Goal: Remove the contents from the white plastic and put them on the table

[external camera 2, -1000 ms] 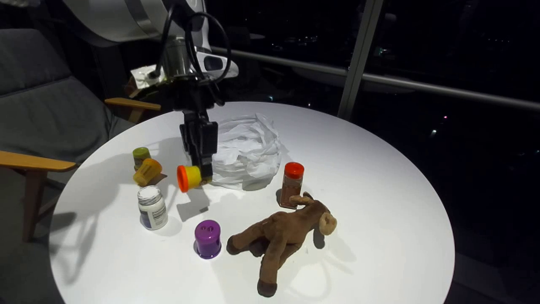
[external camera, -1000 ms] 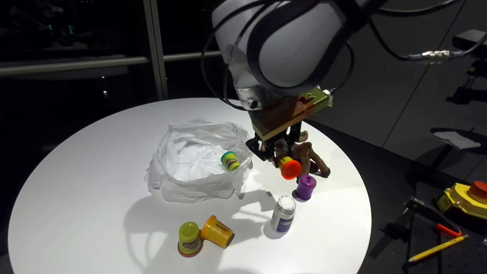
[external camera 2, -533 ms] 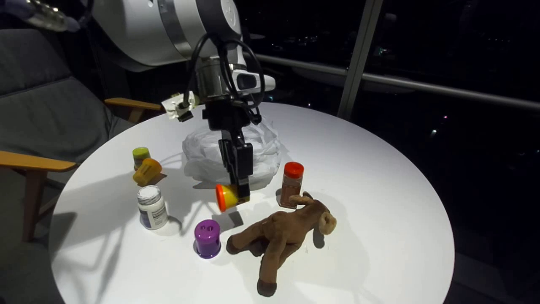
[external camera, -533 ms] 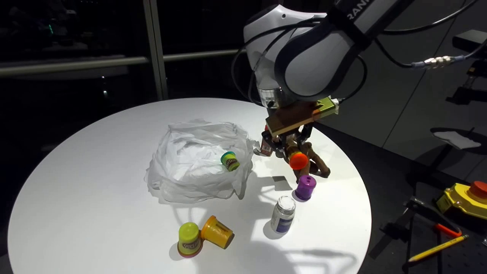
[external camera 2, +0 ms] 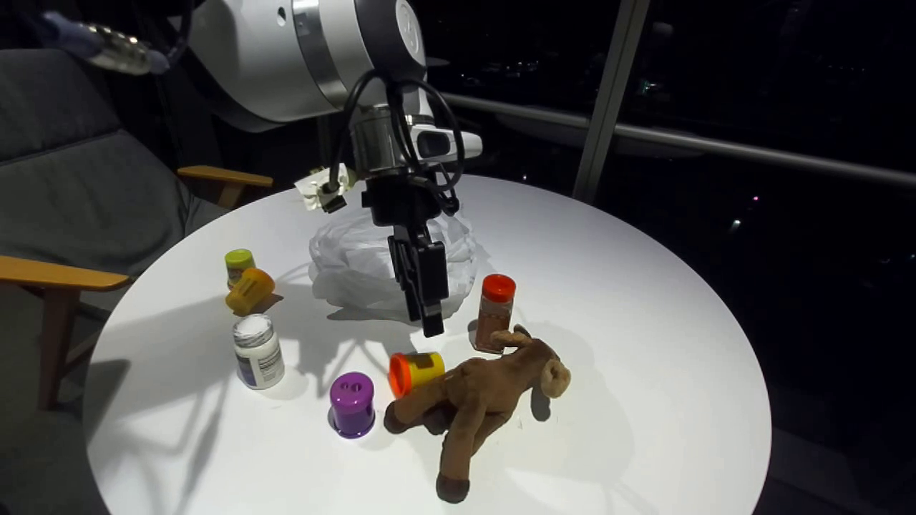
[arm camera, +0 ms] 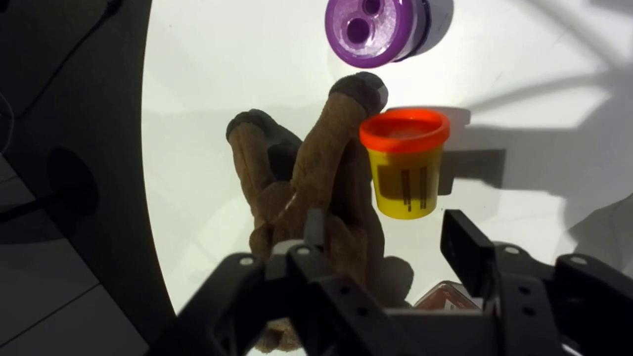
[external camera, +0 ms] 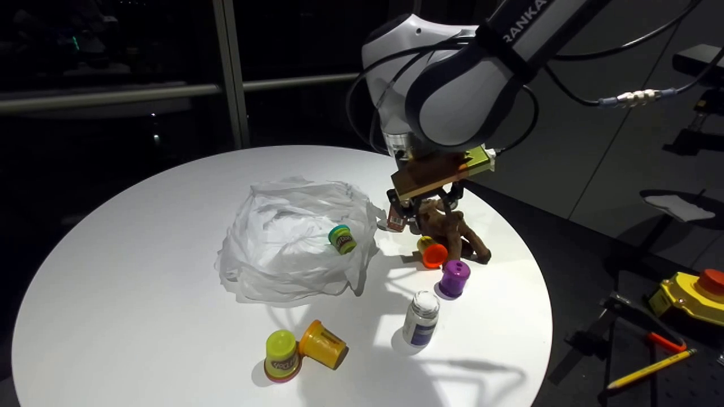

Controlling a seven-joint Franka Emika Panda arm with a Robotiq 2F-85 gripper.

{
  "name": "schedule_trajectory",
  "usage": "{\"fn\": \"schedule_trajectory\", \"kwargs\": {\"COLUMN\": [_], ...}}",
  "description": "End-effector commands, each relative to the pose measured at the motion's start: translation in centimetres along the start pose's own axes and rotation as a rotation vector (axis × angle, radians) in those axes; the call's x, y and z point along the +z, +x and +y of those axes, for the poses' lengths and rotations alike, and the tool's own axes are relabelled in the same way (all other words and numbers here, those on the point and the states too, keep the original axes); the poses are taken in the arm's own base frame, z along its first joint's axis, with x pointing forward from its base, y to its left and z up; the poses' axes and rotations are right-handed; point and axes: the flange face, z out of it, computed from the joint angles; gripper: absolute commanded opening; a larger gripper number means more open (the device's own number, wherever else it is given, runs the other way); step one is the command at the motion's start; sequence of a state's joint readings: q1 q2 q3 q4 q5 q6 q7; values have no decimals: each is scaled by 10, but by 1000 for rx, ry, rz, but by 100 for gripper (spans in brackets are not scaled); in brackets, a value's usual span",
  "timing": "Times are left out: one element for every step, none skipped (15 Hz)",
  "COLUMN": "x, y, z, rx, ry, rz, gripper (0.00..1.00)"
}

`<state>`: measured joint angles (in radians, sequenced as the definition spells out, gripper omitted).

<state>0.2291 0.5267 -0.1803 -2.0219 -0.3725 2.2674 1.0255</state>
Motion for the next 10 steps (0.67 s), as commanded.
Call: {"fn": "schedule_trajectory", "kwargs": {"x": [-10,-13,-17,-24,-34,-44,-59,-75,-91,-106], "y": [6,5,4,2,-1,-3,-4,-12,-14,-16], "z": [-4,-3,-3,-3,-4,-6,-10,-24,-32,-43], "rx": [34,37,36,28,14,6,-8,-32,-60,-85], "ry": [15,19,28,38,49,59,66,79,94,111], "rz": [31,30,29,31,40,54,80,108,133,157], "gripper": [95,100,100,100,100,100,100,100,100,100]}}
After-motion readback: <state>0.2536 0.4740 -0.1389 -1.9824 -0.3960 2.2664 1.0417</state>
